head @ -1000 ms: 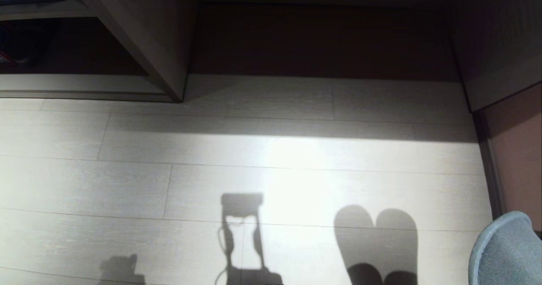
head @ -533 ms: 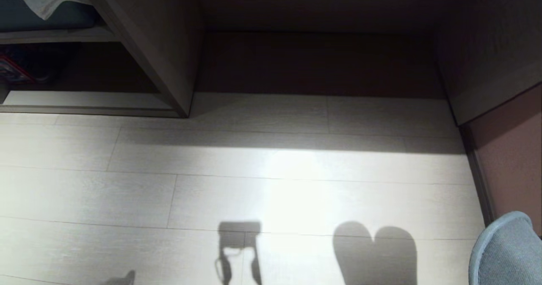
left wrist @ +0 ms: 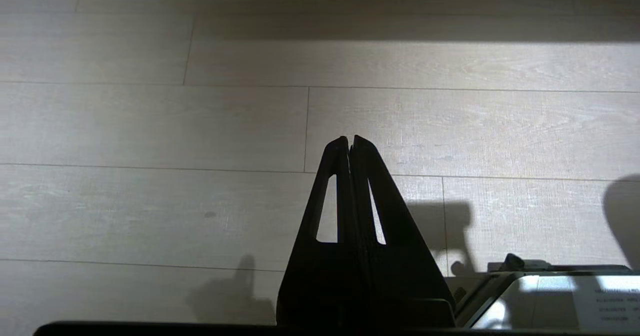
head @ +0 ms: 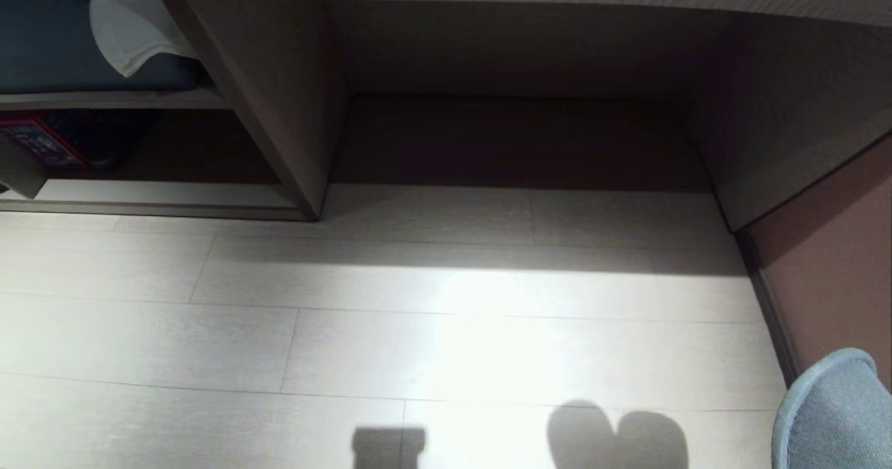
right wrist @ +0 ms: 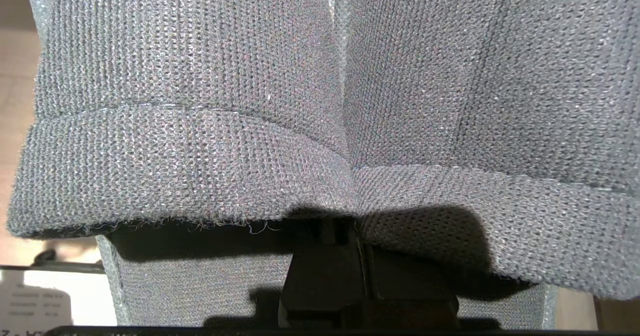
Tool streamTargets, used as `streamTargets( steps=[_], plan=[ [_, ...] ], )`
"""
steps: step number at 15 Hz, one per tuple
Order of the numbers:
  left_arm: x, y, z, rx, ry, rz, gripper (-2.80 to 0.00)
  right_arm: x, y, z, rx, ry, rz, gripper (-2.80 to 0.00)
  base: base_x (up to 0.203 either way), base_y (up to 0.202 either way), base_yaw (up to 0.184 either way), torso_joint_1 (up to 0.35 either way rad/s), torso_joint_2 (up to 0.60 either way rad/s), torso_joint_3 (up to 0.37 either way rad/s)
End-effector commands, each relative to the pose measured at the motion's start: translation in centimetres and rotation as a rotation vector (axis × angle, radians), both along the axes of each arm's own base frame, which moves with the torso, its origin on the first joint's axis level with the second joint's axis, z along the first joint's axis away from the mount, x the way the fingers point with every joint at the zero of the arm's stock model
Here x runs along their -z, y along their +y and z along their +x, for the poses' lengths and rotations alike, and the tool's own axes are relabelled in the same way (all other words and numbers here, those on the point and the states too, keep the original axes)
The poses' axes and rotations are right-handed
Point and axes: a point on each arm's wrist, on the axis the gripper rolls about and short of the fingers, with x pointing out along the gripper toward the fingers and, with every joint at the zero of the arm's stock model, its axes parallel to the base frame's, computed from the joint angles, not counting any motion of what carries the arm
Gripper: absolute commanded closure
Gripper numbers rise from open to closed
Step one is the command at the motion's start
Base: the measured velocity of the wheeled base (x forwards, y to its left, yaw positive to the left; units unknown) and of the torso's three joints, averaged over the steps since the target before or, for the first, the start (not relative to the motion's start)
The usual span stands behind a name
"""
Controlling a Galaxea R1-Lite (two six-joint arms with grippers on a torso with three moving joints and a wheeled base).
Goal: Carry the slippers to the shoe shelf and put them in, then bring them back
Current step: Place the slippers into the shoe cabinet
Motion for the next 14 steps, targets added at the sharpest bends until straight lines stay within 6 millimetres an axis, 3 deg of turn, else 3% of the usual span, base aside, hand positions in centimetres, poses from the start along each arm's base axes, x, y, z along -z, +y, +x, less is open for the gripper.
streamTargets(
  steps=[1, 14],
  plan=[
    [-0.06, -0.01, 0.0, 0.003, -0.009, -0.005, 0.0, 0.04, 0.0, 0.02, -0.001, 0.002, -0.001, 0.0, 0.0, 0.0, 0.0, -0.001, 0.0, 0.204],
    [-0.06, -0.01, 0.01, 0.003, -0.008, 0.005, 0.0, 0.04, 0.0, 0.02, 0.0, 0.002, 0.001, 0.0, 0.0, 0.0, 0.0, 0.002, 0.0, 0.204]
  ],
)
